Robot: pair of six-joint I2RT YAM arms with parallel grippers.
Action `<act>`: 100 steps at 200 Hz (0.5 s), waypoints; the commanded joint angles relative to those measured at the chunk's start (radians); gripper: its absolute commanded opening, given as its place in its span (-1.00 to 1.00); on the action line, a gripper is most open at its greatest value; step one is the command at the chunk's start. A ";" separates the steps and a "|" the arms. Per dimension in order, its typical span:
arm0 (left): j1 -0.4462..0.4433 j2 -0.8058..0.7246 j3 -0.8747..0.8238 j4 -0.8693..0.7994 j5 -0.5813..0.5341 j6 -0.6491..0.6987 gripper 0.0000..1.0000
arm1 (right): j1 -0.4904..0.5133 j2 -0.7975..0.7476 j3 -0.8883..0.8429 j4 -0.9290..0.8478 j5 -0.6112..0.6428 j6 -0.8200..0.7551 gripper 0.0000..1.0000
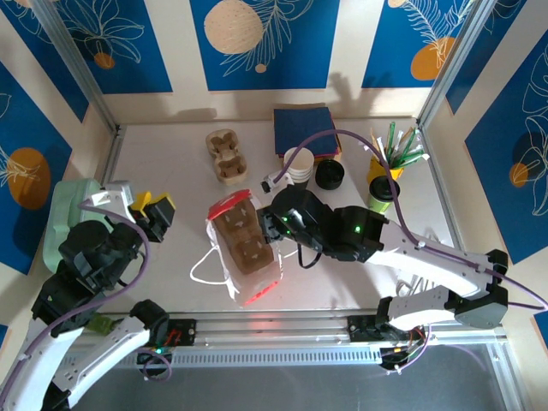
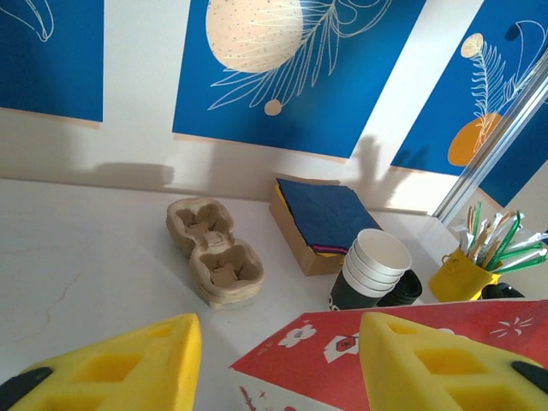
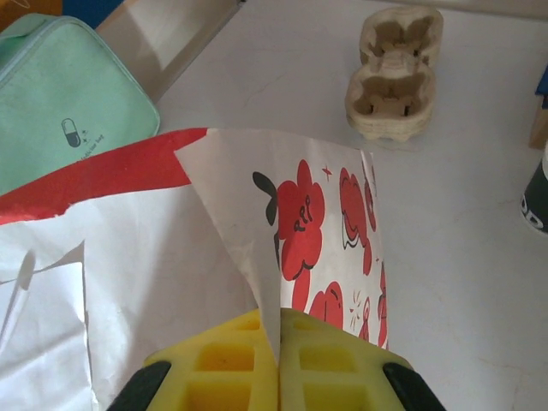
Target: Pack the takeout coffee
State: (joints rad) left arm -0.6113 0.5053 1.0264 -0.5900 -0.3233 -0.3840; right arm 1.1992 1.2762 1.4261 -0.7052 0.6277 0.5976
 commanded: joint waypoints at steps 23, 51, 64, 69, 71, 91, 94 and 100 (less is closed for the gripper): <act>-0.004 0.006 -0.008 0.025 -0.008 -0.007 0.03 | -0.081 0.039 0.129 -0.159 -0.093 0.128 -1.00; -0.004 0.012 -0.011 0.025 -0.005 -0.013 0.02 | -0.160 0.068 0.158 -0.203 -0.222 0.180 -1.00; -0.003 0.015 -0.012 0.024 -0.003 -0.016 0.03 | -0.203 0.077 0.164 -0.212 -0.287 0.204 -1.00; -0.003 0.016 -0.012 0.023 -0.001 -0.018 0.03 | -0.219 0.080 0.165 -0.212 -0.308 0.213 -1.00; -0.004 0.016 -0.012 0.023 -0.001 -0.018 0.03 | -0.224 0.081 0.165 -0.213 -0.316 0.218 -1.00; -0.004 0.019 -0.014 0.022 0.001 -0.024 0.03 | -0.285 0.083 0.154 -0.200 -0.392 0.239 -1.00; -0.004 0.019 -0.014 0.021 0.001 -0.024 0.03 | -0.294 0.082 0.151 -0.196 -0.403 0.239 -1.00; -0.003 0.019 -0.014 0.020 0.001 -0.024 0.03 | -0.314 0.083 0.145 -0.189 -0.427 0.241 -1.00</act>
State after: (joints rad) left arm -0.6113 0.5236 1.0206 -0.5846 -0.3229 -0.3920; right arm 0.9421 1.3598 1.5585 -0.8936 0.3481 0.7849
